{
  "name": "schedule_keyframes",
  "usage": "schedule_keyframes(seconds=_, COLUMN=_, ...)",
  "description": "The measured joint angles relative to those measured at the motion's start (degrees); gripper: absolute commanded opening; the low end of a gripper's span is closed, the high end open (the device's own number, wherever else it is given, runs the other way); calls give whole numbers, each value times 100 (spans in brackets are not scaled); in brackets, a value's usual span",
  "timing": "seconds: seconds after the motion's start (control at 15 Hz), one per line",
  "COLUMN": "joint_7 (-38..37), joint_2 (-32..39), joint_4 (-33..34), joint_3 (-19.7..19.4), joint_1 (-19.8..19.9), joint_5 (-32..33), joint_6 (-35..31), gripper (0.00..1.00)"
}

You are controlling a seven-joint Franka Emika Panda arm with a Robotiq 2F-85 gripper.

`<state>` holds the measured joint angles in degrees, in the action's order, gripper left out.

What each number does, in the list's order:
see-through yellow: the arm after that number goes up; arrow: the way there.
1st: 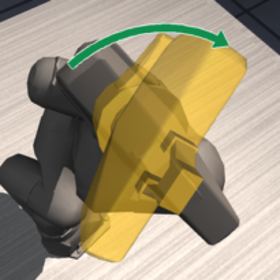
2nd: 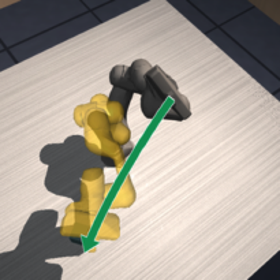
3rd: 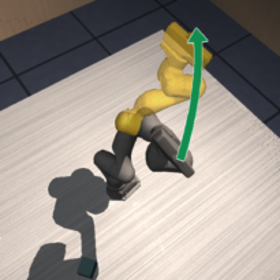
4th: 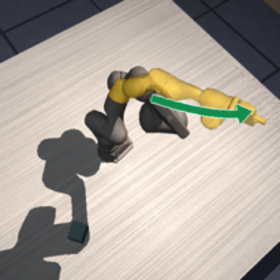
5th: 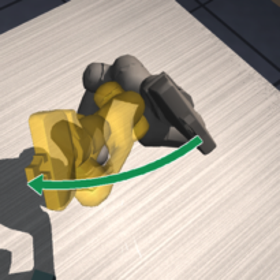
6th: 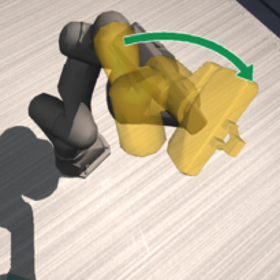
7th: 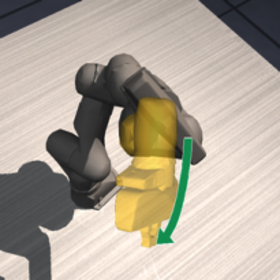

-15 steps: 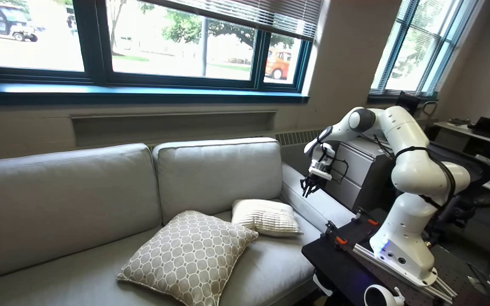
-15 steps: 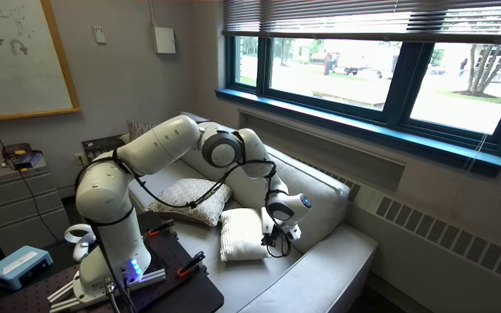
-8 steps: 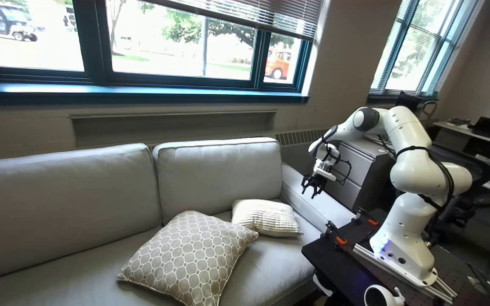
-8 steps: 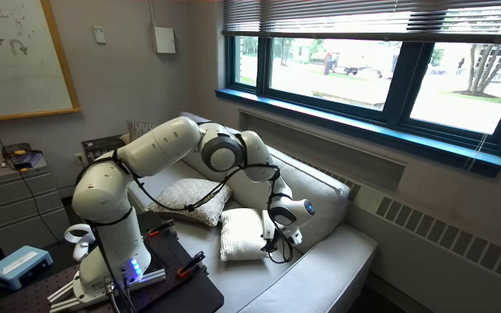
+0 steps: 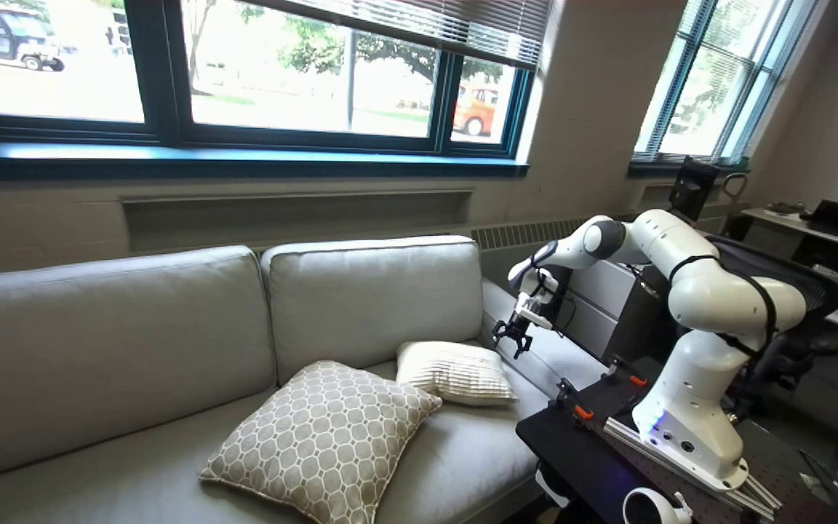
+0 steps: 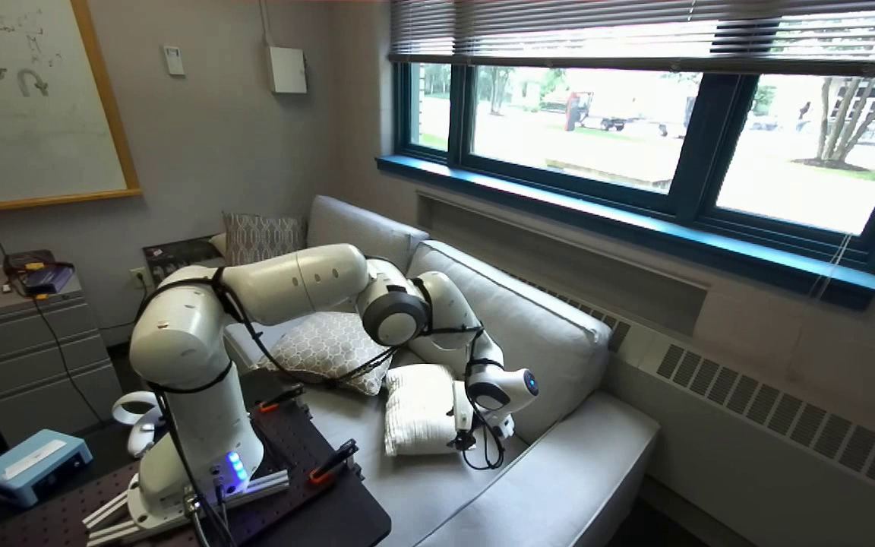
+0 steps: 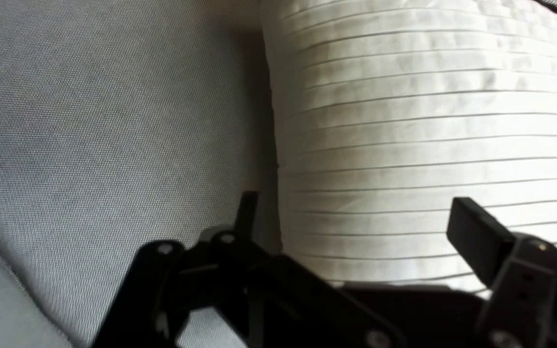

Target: Stack the two pillows against each other.

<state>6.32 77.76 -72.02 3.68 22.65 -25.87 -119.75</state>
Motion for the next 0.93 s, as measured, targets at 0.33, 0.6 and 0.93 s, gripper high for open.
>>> schedule_keyframes(seconds=0.33, joint_7=5, joint_2=807, joint_4=782, joint_3=38, joint_1=104, joint_5=-9, joint_6=266, gripper=100)
schedule_keyframes(seconds=0.6, joint_7=47, joint_2=734, joint_4=804, joint_3=305, joint_1=162, joint_5=-127, joint_6=500, gripper=100)
schedule_keyframes(seconds=0.93, joint_7=248, joint_2=675, joint_4=870, joint_3=701, joint_1=137, joint_5=-339, joint_6=667, gripper=100)
